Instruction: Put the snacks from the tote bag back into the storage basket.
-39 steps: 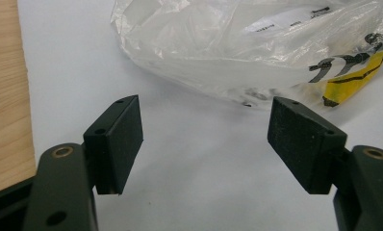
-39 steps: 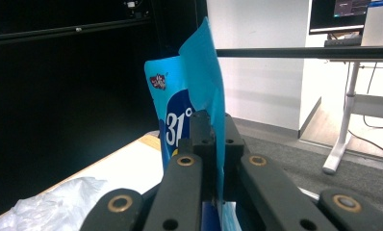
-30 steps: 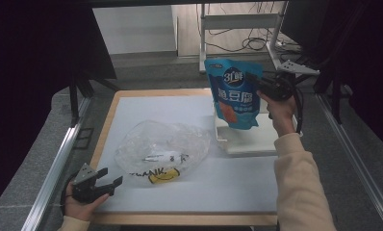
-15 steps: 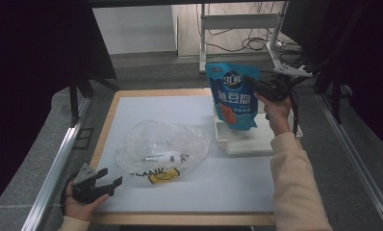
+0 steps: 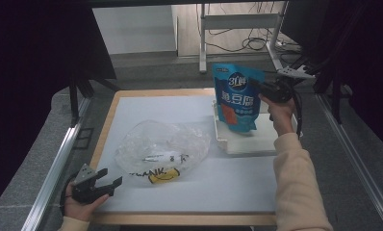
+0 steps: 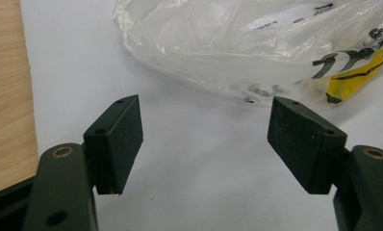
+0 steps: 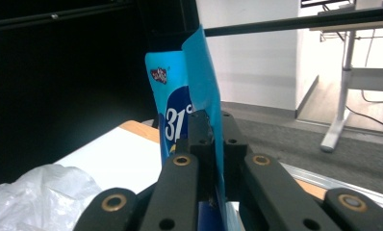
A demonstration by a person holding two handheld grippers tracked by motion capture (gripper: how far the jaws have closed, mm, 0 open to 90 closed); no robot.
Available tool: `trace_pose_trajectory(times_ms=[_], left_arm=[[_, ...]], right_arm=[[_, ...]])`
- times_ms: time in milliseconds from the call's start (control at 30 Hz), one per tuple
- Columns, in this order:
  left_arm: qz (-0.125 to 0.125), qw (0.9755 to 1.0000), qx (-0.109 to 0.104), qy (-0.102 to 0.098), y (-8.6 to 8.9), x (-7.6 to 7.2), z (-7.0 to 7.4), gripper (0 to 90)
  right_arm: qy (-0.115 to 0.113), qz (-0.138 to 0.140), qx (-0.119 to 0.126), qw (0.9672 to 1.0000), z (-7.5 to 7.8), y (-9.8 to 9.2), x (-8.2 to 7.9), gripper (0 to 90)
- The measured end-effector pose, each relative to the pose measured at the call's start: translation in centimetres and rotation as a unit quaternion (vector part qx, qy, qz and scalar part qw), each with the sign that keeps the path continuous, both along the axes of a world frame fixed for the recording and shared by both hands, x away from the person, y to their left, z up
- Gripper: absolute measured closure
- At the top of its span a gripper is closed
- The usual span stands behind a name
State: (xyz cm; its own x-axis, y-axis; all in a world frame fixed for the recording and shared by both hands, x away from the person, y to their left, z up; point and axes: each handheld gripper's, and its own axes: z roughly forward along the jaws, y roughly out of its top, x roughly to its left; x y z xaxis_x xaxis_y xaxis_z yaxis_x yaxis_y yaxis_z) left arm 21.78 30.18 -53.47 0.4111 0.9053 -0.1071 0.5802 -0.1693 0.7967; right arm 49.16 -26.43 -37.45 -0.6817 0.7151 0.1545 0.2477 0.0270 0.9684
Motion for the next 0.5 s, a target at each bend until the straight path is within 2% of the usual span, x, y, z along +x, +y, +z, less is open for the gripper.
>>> trace_pose_trajectory(times_ms=[367,500], left_arm=[[-0.001,1.0000,0.001,-0.001,-0.1,0.0,0.1,28.6],[-0.002,1.0000,0.001,-0.001,-0.2,0.0,0.1,28.6]], right_arm=[[0.018,-0.032,-0.024,0.9990,0.2,-1.5,-0.5,81.1],[0.016,-0.035,-0.026,0.9989,0.0,-1.8,-0.8,79.6]])
